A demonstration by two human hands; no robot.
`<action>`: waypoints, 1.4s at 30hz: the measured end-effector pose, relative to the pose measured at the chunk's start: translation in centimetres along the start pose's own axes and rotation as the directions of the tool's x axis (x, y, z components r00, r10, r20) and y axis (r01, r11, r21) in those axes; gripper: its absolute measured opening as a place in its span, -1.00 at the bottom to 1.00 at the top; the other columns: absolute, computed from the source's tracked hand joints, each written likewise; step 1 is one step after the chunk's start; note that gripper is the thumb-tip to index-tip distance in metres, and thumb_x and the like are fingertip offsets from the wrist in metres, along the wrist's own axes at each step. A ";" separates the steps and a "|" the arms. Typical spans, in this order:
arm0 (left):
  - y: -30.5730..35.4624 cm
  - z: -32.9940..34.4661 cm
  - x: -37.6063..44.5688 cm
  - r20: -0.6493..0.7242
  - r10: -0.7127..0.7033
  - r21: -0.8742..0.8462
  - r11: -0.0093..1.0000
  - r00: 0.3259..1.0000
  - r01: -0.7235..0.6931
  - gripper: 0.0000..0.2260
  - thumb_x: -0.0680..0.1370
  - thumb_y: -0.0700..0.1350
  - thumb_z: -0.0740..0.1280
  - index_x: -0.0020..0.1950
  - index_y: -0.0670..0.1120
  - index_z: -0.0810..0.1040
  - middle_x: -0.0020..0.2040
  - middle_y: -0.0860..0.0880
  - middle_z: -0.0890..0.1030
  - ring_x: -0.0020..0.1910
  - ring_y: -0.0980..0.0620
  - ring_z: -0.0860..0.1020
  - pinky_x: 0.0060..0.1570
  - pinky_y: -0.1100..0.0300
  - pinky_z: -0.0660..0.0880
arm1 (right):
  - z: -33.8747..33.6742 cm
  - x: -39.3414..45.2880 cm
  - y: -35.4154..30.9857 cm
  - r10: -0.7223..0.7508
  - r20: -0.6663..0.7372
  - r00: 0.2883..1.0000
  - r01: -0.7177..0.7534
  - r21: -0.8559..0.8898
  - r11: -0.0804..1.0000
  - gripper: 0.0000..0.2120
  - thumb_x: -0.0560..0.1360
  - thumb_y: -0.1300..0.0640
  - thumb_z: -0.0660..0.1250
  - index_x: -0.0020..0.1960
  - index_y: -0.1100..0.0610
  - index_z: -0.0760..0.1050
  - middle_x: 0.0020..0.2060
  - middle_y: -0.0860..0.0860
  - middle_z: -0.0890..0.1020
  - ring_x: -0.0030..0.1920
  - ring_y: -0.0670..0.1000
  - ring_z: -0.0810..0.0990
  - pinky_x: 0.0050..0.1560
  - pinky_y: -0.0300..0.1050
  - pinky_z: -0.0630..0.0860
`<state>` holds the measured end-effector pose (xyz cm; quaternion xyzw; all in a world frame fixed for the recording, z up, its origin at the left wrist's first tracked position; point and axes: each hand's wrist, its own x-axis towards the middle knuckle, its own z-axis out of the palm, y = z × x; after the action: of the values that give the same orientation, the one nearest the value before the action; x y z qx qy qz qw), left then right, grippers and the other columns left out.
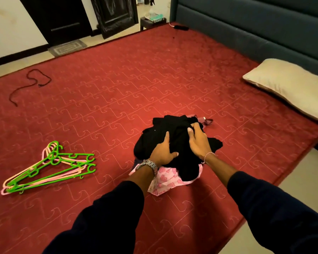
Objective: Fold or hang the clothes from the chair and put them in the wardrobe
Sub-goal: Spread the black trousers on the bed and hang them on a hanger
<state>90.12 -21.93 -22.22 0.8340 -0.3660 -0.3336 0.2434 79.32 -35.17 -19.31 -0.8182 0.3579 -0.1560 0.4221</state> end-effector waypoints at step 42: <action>22.5 -31.3 -20.2 -0.291 0.283 -0.770 0.497 0.914 -0.400 -0.56 0.57 0.08 0.39 0.21 -0.28 0.58 0.10 -0.22 0.63 0.09 -0.14 0.62 0.25 0.01 0.54 | -11.0 -1.8 -22.4 -0.139 0.229 0.963 0.174 -0.140 0.975 -0.78 0.51 0.39 0.16 -0.23 0.15 0.43 -0.22 0.18 0.51 -0.17 0.22 0.51 -0.19 -0.01 0.32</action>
<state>92.74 -15.07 20.74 0.5562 -0.3118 -0.3556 0.6834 82.11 -31.58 5.24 -0.8872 0.2548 -0.0695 0.3784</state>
